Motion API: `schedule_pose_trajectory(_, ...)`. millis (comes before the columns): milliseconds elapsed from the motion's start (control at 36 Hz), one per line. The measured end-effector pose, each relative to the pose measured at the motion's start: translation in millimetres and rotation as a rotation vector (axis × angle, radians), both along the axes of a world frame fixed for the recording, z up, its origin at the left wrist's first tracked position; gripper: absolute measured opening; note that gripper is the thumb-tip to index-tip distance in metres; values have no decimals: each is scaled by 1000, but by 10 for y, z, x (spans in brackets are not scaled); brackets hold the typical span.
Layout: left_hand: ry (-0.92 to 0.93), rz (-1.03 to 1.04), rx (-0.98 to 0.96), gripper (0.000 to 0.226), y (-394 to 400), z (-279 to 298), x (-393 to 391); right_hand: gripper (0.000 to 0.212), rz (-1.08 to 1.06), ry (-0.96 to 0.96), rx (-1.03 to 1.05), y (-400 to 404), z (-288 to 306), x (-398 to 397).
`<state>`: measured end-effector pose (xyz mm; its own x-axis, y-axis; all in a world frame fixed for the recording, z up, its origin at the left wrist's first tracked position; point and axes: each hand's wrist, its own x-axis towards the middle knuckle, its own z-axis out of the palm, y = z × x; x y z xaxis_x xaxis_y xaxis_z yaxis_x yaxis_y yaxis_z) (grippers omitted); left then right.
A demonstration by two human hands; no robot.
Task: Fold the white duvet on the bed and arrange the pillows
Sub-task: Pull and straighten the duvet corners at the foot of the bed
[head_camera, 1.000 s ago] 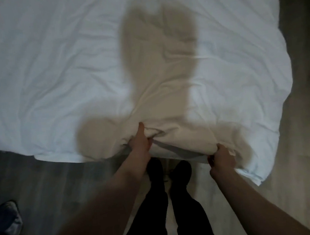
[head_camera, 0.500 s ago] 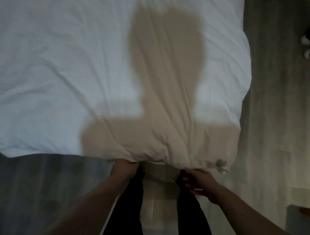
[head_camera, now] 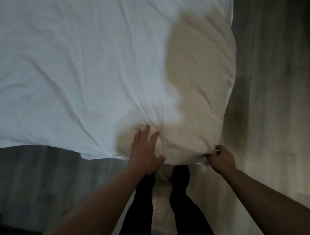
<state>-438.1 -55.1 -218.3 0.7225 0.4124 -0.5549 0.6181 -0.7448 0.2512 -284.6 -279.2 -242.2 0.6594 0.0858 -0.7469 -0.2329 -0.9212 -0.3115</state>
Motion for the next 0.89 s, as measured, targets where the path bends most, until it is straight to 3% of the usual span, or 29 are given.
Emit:
schedule_pose_trajectory(28, 16, 4, 16, 96, -46, -12, 16, 19, 33, -102, 1, -67, 17, -3)
schedule_pose_trajectory(56, 23, 12, 34, 96, -87, -18, 26, 17, 62, -186, 8, -154, 55, -11)
schedule_pose_trajectory(250, -49, -20, 60, 87, -221, 58, -33, 22, 183, -374, -58, -810, 283, 32)
schedule_pose_trajectory(333, 75, -82, -75, 79, -207, 193, -90, 23, 179, -222, -211, -712, 284, 81)
schedule_pose_trajectory(417, 194, -29, -290, 56, -133, 455, -153, 26, 207, -12, -326, -433, 394, 15)
schedule_pose_trajectory(528, 101, 238, -411, 44, 20, 823, -385, 44, 389, -4, -198, 143, 698, -274)
schedule_pose_trajectory(694, -3, 533, -366, 40, 558, 1485, -1162, 63, 432, 72, 110, 1315, 1418, -889)
schedule_pose_trajectory(889, 1, 733, -234, 44, 1416, 2056, -2440, 70, 562, 66, 252, 2418, 2107, -1613)
